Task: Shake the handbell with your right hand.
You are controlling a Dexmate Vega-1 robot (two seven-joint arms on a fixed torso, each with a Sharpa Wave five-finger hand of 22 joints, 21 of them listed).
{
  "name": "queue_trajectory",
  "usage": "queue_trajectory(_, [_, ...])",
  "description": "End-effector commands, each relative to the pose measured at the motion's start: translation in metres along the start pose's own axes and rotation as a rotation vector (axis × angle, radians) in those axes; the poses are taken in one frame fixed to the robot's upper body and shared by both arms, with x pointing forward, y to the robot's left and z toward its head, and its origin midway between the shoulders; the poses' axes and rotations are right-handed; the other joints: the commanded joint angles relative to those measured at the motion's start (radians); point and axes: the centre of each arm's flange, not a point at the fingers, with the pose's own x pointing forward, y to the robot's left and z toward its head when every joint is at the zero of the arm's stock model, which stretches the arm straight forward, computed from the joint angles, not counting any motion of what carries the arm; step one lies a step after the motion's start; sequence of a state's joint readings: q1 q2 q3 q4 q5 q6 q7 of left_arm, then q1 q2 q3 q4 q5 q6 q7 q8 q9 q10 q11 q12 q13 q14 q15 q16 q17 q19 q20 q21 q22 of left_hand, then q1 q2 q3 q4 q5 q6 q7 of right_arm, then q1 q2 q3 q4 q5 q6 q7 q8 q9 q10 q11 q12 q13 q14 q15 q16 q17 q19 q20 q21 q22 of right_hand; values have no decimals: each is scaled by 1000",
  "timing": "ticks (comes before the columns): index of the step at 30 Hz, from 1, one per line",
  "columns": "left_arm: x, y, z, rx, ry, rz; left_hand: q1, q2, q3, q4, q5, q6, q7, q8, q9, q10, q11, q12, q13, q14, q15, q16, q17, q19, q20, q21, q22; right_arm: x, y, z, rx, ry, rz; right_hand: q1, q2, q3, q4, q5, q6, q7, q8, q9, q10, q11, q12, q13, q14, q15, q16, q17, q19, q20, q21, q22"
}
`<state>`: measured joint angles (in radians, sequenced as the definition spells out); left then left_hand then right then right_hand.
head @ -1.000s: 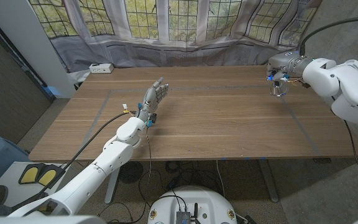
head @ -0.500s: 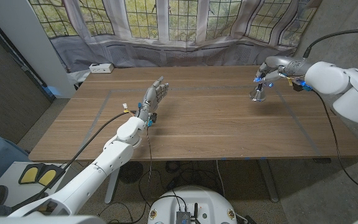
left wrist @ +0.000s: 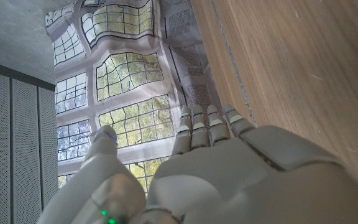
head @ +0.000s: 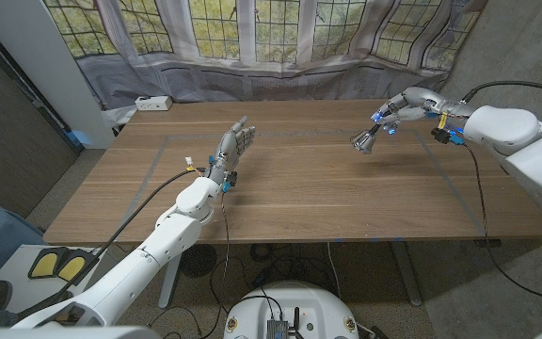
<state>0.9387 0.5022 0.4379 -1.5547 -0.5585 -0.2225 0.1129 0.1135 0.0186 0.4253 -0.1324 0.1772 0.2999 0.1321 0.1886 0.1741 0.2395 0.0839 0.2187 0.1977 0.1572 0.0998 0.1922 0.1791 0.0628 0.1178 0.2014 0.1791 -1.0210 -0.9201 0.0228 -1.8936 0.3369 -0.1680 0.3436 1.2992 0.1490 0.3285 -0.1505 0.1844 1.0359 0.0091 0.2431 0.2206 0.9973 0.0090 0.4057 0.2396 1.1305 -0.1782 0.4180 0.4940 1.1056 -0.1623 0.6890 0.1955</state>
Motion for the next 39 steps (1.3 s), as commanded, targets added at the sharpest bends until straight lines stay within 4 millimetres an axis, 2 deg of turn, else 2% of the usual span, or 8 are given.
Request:
queue_trajectory(1, [-2,0,-1,-2,6,-5,11,2,5,-2,-1,8,-1,0,6,6,4,-3,4,8,0,-3,2,-2,0,-1,3,4,10,-21,752,-158,91,18,7,1,-3,8,3,6,-1,3,40,18,8,4,3,6,-3,6,-6,-1,10,0])
queue_trajectory(7, [-3,0,-3,-9,6,-3,11,2,5,-2,-1,7,-1,0,6,7,4,-3,4,9,1,-3,2,-2,0,-1,3,8,20,-32,978,-166,139,18,6,0,-2,8,4,6,-2,3,36,18,6,4,2,5,-5,6,-8,0,14,0])
queue_trajectory(14, [-2,0,-5,-10,11,-6,11,2,5,-2,-1,8,-1,0,6,7,5,-3,4,15,0,-1,2,-2,0,-1,3,7,20,-35,958,-154,130,17,6,-1,-1,9,2,7,-3,3,34,20,5,4,-2,7,-7,6,-12,-1,18,-1])
queue_trajectory(20, [1,0,-5,-9,14,-10,11,2,5,-2,-1,7,-1,0,6,7,4,-3,4,15,0,-1,2,-3,1,-2,3,1,10,-26,680,-133,41,17,7,-1,0,9,1,8,-4,4,35,21,5,5,-2,7,-8,8,-16,-1,23,-1])
queue_trajectory(22, [2,-1,-5,-8,15,-12,11,2,5,-2,-1,7,0,0,6,7,5,-3,4,15,0,-1,2,-3,0,-1,3,-2,5,-18,513,-129,-3,17,8,-1,0,10,1,9,-4,4,35,20,4,4,-1,8,-8,8,-16,-1,24,-1])
queue_trajectory(26, [4,-1,-5,-6,16,-16,11,3,5,-2,-1,7,0,0,6,6,4,-4,4,16,0,-1,2,-3,0,-2,3,-6,0,-8,307,-131,-54,17,8,-1,1,10,0,10,-5,4,36,21,5,5,-2,9,-9,8,-19,0,26,-1])
queue_trajectory(34, [5,-1,-4,-3,17,-18,11,3,5,-2,-1,7,0,0,6,7,0,-3,4,15,0,-2,2,-4,1,-2,3,-11,-5,12,-83,-123,-131,17,7,-2,1,11,1,11,-5,4,34,23,4,7,-2,12,-9,11,-26,3,31,-2])
queue_trajectory(39, [5,0,-3,-1,16,-15,11,3,5,-2,-1,7,0,0,6,6,3,-4,4,16,1,-2,2,-4,2,-2,3,-13,-4,30,-400,-114,-160,16,7,-3,1,10,3,12,-5,5,33,24,3,8,-8,11,-12,13,-33,5,35,-2])
